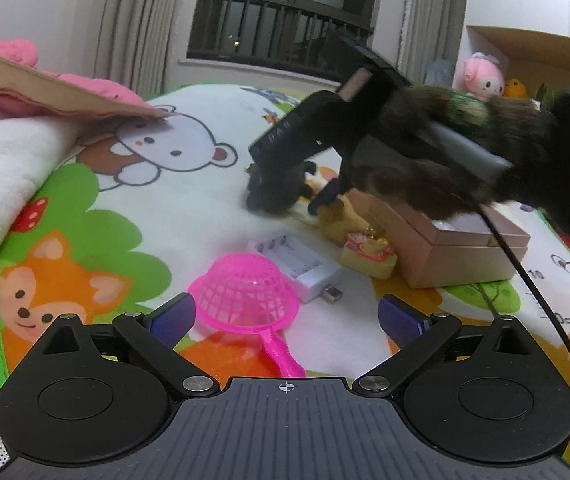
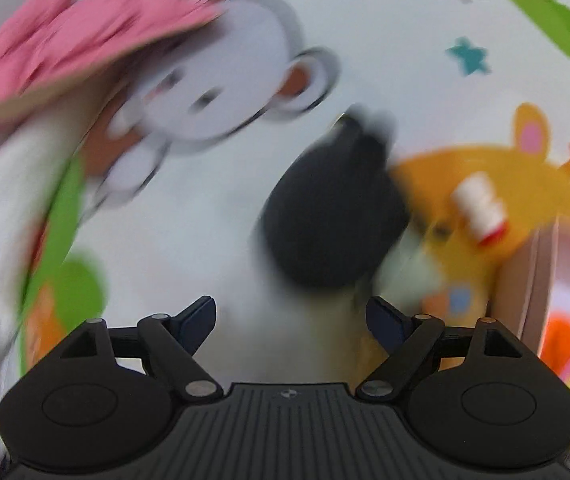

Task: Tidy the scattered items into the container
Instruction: 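Reach the right tool down and close it on the black plush toy, then grasp the pink mesh strainer with the left tool while the right tool lifts the black plush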

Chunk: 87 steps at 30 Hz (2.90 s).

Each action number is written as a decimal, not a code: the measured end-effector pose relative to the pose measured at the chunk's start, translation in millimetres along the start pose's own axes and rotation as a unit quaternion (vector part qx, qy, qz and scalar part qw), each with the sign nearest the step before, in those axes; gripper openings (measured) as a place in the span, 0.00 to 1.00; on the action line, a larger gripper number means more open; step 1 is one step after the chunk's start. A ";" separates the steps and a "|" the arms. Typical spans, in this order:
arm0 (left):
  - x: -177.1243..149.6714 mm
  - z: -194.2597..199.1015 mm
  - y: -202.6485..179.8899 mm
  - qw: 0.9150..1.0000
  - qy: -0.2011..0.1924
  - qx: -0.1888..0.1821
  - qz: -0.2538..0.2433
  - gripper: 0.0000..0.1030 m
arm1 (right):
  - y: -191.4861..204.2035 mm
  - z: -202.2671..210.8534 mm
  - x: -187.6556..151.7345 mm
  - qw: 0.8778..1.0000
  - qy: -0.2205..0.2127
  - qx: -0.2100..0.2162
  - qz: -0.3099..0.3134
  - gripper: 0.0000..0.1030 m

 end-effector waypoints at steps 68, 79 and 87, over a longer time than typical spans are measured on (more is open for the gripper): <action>18.4 -77.7 -24.7 0.971 0.116 0.192 -0.088 0.96 | -69.4 137.8 -375.2 0.951 -0.296 -0.081 -0.032 1.00; 12.0 -42.2 -43.5 0.982 0.081 0.150 -0.080 0.77 | -52.4 142.4 -370.7 0.949 -0.306 -0.080 0.000 1.00; -21.2 21.5 -92.1 0.991 0.076 0.059 -0.089 0.77 | -22.6 133.2 -321.9 0.948 -0.310 -0.069 0.039 1.00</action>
Point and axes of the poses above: each gripper's, at about its wrist camera, not at the fingertips, and z roughly against the way its jaws point, y to its left, x to its top, the point moved 3 cm from there along -z, roughly the way its jaws point
